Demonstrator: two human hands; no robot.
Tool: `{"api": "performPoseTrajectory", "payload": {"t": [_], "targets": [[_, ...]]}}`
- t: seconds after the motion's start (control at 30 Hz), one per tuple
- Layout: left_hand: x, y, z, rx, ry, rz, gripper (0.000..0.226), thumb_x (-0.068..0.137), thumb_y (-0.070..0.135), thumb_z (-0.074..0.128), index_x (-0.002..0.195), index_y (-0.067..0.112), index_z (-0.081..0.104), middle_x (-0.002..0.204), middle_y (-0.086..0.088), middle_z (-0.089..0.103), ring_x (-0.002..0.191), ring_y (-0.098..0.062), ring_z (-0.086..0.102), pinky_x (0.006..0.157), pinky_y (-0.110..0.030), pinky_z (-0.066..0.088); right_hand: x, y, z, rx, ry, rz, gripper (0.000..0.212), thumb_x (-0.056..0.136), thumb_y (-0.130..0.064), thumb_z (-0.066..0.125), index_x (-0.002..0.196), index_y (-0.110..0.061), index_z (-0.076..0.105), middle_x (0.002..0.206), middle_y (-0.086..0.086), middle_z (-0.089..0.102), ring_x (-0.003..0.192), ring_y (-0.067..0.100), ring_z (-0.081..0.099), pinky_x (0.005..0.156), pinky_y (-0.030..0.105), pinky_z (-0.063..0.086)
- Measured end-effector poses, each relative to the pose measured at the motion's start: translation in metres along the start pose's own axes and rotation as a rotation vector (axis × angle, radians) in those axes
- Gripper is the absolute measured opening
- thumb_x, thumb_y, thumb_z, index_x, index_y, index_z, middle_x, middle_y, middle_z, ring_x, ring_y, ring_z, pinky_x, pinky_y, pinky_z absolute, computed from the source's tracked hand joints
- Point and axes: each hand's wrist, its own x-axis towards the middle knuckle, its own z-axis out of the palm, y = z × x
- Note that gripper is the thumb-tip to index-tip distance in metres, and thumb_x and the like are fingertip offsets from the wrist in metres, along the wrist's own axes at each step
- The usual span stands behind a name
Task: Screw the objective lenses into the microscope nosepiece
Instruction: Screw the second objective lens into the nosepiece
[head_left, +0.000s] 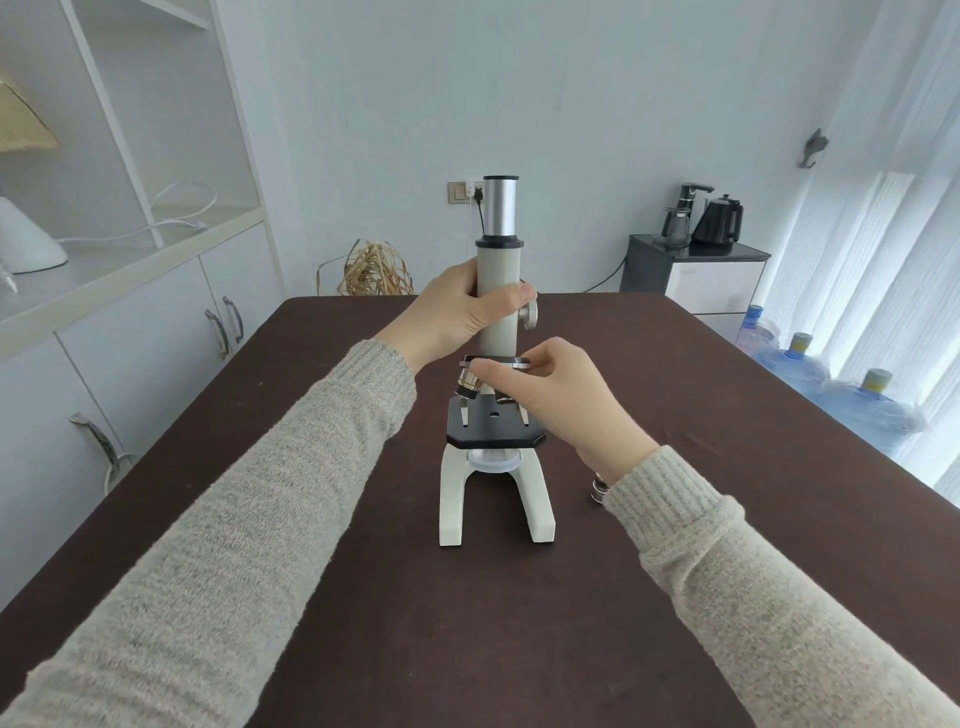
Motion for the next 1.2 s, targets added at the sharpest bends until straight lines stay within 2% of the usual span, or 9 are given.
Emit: {"api": "performPoseTrajectory", "payload": {"t": [0.07, 0.17, 0.3, 0.53, 0.63, 0.77, 0.87, 1.0, 1.2], "targets": [[0.0, 0.0, 0.0, -0.003, -0.006, -0.006, 0.057, 0.07, 0.061, 0.064, 0.108, 0.018, 0.066, 0.112, -0.001, 0.073, 0.105, -0.015, 0.068, 0.095, -0.035, 0.053, 0.002, 0.001, -0.011, 0.039, -0.129, 0.003, 0.042, 0.077, -0.048, 0.074, 0.106, -0.019, 0.065, 0.094, -0.009, 0.07, 0.077, -0.001, 0.061, 0.066, 0.018, 0.043], [0.0, 0.0, 0.0, -0.007, -0.007, -0.019, 0.045, 0.072, 0.059, 0.065, 0.101, 0.024, 0.065, 0.112, -0.001, 0.073, 0.105, -0.015, 0.068, 0.095, -0.034, 0.052, 0.007, 0.008, -0.023, 0.084, -0.263, 0.038, 0.027, 0.083, -0.047, 0.068, 0.102, -0.029, 0.074, 0.092, -0.017, 0.073, 0.082, 0.0, 0.062, 0.082, 0.029, 0.042], [-0.001, 0.003, 0.001, -0.009, -0.02, -0.02, 0.027, 0.082, 0.048, 0.064, 0.096, 0.025, 0.063, 0.115, -0.007, 0.072, 0.107, -0.02, 0.067, 0.094, -0.033, 0.051, 0.009, 0.009, -0.027, 0.117, -0.274, 0.062, 0.029, 0.081, -0.047, 0.069, 0.101, -0.027, 0.076, 0.087, -0.019, 0.071, 0.083, 0.008, 0.057, 0.078, 0.032, 0.036], [0.0, 0.0, 0.0, -0.014, -0.015, -0.025, 0.032, 0.083, 0.048, 0.064, 0.102, 0.022, 0.064, 0.114, -0.004, 0.073, 0.107, -0.017, 0.067, 0.095, -0.035, 0.052, 0.001, 0.007, -0.016, 0.137, -0.093, 0.03, 0.034, 0.075, -0.047, 0.075, 0.093, -0.019, 0.074, 0.089, -0.011, 0.071, 0.078, 0.004, 0.059, 0.067, 0.021, 0.039], [0.0, 0.002, 0.0, -0.003, -0.013, -0.025, 0.028, 0.085, 0.045, 0.065, 0.1, 0.021, 0.065, 0.113, -0.004, 0.073, 0.107, -0.017, 0.067, 0.096, -0.035, 0.052, 0.0, 0.002, 0.0, 0.082, 0.043, 0.016, 0.042, 0.07, -0.048, 0.079, 0.077, -0.012, 0.06, 0.073, -0.003, 0.056, 0.063, 0.01, 0.05, 0.058, 0.018, 0.038], [-0.004, 0.006, -0.001, -0.007, -0.036, -0.001, 0.016, 0.092, 0.033, 0.063, 0.092, 0.017, 0.066, 0.1, 0.002, 0.075, 0.097, -0.006, 0.069, 0.088, -0.021, 0.051, 0.005, 0.001, 0.018, -0.046, 0.136, 0.017, 0.065, 0.057, -0.063, 0.074, 0.087, -0.011, 0.051, 0.065, -0.008, 0.043, 0.057, 0.01, 0.047, 0.055, 0.025, 0.041], [-0.002, 0.004, 0.0, -0.001, -0.026, -0.001, 0.028, 0.084, 0.046, 0.065, 0.094, 0.02, 0.066, 0.106, -0.002, 0.075, 0.104, -0.014, 0.068, 0.093, -0.029, 0.05, 0.003, 0.0, 0.008, -0.018, 0.066, 0.014, 0.057, 0.065, -0.056, 0.078, 0.087, -0.014, 0.045, 0.071, -0.006, 0.045, 0.058, 0.008, 0.045, 0.053, 0.021, 0.035], [0.0, 0.001, -0.001, -0.004, -0.013, -0.008, 0.04, 0.073, 0.058, 0.065, 0.096, 0.025, 0.065, 0.111, -0.002, 0.074, 0.105, -0.015, 0.068, 0.094, -0.033, 0.052, 0.002, 0.001, -0.014, 0.028, -0.114, -0.013, 0.043, 0.077, -0.045, 0.074, 0.101, -0.012, 0.061, 0.091, -0.007, 0.065, 0.075, 0.002, 0.056, 0.062, 0.018, 0.039], [0.002, 0.0, 0.0, 0.014, -0.019, -0.013, 0.043, 0.073, 0.059, 0.064, 0.098, 0.025, 0.064, 0.113, -0.002, 0.073, 0.107, -0.016, 0.067, 0.096, -0.035, 0.052, 0.008, 0.006, -0.023, 0.093, -0.296, 0.033, 0.026, 0.086, -0.043, 0.065, 0.102, -0.026, 0.075, 0.104, -0.009, 0.074, 0.087, 0.005, 0.056, 0.08, 0.031, 0.038]]}}
